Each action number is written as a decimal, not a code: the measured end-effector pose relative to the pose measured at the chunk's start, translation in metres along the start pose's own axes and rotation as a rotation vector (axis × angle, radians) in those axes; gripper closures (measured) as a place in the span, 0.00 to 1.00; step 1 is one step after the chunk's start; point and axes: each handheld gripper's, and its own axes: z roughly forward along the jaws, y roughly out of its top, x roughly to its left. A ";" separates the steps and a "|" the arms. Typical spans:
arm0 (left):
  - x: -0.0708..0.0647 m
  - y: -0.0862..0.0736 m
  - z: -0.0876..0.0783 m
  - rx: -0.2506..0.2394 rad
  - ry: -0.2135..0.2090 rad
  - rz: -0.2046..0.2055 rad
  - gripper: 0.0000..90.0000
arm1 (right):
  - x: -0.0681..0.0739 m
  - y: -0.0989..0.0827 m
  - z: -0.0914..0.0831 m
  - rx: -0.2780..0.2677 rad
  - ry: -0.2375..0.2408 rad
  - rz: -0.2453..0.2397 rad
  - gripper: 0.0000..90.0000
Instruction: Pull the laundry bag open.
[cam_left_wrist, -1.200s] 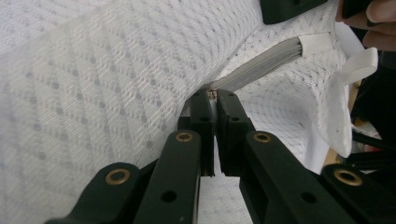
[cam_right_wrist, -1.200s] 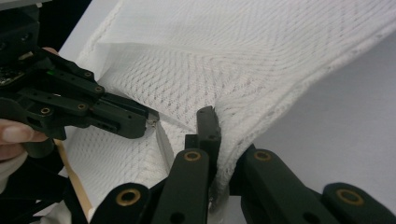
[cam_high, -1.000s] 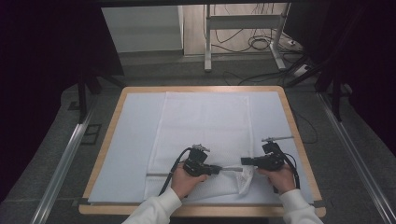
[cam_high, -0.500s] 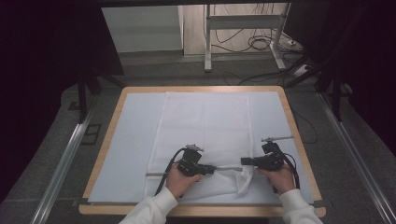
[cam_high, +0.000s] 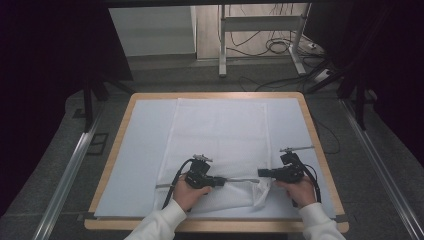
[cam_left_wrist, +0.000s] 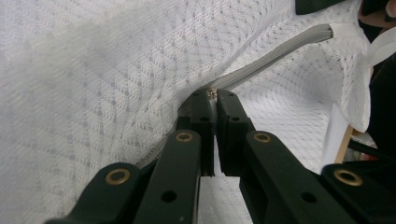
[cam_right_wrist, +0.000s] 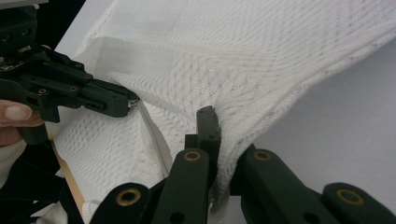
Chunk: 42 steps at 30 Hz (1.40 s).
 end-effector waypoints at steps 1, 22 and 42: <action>0.000 0.000 0.000 -0.001 0.002 0.000 0.97 | 0.000 0.000 0.000 0.001 -0.002 -0.002 0.98; 0.005 -0.008 -0.008 0.001 0.017 -0.012 0.97 | 0.000 -0.001 -0.001 -0.008 0.000 -0.001 0.98; 0.019 -0.015 -0.025 -0.017 0.052 -0.039 0.97 | -0.002 -0.001 -0.003 -0.012 -0.008 0.003 0.98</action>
